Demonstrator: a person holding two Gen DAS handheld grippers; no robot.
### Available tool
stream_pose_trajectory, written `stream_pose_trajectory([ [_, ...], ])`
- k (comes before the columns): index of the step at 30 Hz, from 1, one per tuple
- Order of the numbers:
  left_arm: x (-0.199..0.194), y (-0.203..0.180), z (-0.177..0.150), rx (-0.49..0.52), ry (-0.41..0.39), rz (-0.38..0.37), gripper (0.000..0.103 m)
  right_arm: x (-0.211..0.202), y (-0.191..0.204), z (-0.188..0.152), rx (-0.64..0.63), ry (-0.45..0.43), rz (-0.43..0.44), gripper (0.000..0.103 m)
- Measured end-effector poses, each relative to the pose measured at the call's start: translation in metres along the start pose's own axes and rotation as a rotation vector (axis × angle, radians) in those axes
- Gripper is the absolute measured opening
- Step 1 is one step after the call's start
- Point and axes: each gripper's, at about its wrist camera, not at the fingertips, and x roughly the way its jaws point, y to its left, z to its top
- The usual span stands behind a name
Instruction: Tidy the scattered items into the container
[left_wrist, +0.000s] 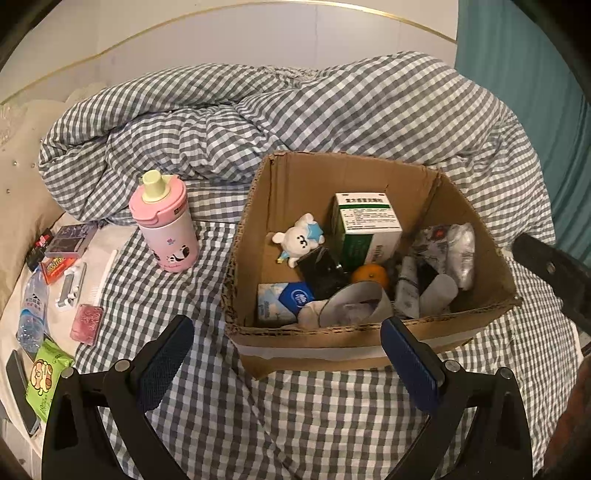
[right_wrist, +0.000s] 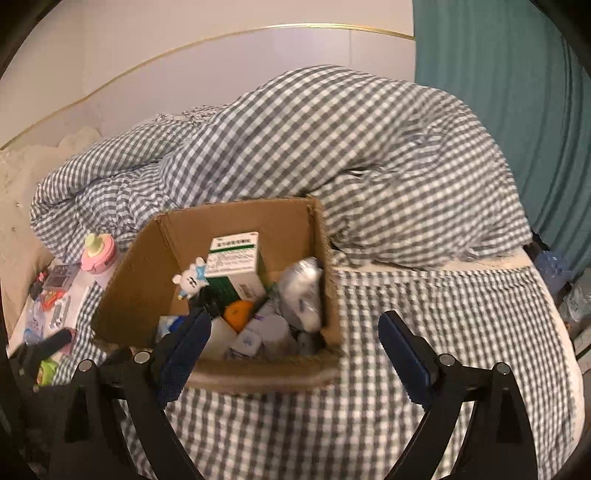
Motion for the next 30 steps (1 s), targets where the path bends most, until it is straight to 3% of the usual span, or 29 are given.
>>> stream_pose_trajectory([
  [11,-0.028,-0.008,0.008,0.029,-0.060,0.011,0.103,-0.015,-0.021,-0.024,0.057,0.036,-0.002,0.092],
  [18,-0.024,-0.006,0.006,0.010,-0.010,0.002,0.103,-0.016,-0.023,-0.032,0.052,0.047,-0.013,0.092],
  [23,-0.021,-0.006,0.005,0.023,-0.014,0.046,0.103,-0.016,-0.027,-0.035,0.057,0.052,-0.028,0.092],
  [27,-0.026,-0.008,0.003,0.059,-0.053,-0.064,0.103,-0.012,-0.031,-0.038,0.075,0.067,-0.039,0.092],
  [30,-0.031,-0.006,0.003,0.025,-0.087,-0.090,0.103,-0.011,-0.034,-0.042,0.088,0.080,-0.034,0.092],
])
